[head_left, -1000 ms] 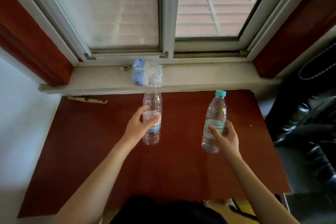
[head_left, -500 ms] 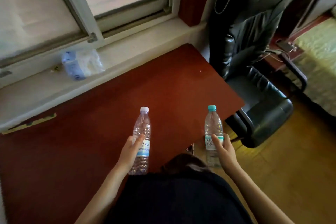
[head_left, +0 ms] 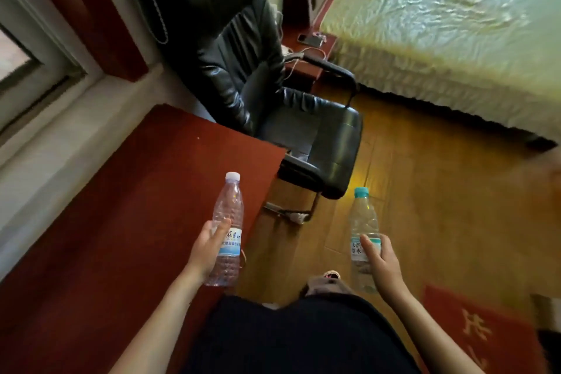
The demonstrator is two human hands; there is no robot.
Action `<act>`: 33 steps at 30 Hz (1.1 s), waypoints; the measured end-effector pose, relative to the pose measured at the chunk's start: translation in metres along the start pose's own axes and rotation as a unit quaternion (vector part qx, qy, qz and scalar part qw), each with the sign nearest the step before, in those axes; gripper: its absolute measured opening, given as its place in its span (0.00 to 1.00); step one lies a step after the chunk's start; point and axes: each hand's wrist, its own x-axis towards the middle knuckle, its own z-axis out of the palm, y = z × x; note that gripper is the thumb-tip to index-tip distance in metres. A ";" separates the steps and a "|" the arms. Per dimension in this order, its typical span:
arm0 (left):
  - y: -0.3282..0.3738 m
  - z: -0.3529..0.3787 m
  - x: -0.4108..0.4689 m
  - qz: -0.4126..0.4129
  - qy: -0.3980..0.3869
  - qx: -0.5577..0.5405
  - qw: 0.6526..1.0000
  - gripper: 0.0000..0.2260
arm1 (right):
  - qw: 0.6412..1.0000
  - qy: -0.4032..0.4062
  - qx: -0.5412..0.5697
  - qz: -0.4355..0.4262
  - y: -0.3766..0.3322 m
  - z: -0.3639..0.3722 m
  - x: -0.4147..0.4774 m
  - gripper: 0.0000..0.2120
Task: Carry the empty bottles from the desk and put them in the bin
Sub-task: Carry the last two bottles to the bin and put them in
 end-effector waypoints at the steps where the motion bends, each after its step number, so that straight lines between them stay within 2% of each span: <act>1: 0.010 0.016 0.008 0.004 -0.017 0.022 1.000 0.31 | 1.000 0.017 0.010 0.010 0.008 -0.014 0.001 0.14; 3: 0.030 0.052 0.020 0.017 -0.046 0.064 0.997 0.34 | 0.998 0.054 0.024 0.026 0.022 -0.042 0.002 0.13; 8: 0.071 0.161 0.038 0.028 -0.120 0.143 0.982 0.23 | 0.985 0.141 0.060 0.073 0.059 -0.113 0.015 0.13; 11: 0.087 0.226 0.052 0.023 -0.157 0.175 0.972 0.29 | 0.978 0.160 0.083 0.100 0.080 -0.151 0.031 0.16; 15: 0.112 0.299 0.071 0.039 -0.211 0.231 0.949 0.31 | 0.965 0.197 0.124 0.124 0.088 -0.195 0.049 0.15; 17: 0.125 0.330 0.080 0.053 -0.219 0.255 0.940 0.30 | 0.956 0.219 0.152 0.126 0.086 -0.215 0.061 0.14; 22: 0.158 0.394 0.112 0.078 -0.203 0.309 0.926 0.14 | 0.938 0.268 0.177 0.128 0.079 -0.272 0.111 0.14; 28: 0.195 0.468 0.175 0.071 -0.191 0.336 0.920 0.18 | 0.917 0.303 0.214 0.146 0.083 -0.341 0.191 0.16; 33: 0.243 0.567 0.237 0.078 -0.214 0.353 0.908 0.18 | 0.903 0.313 0.243 0.165 0.085 -0.415 0.266 0.15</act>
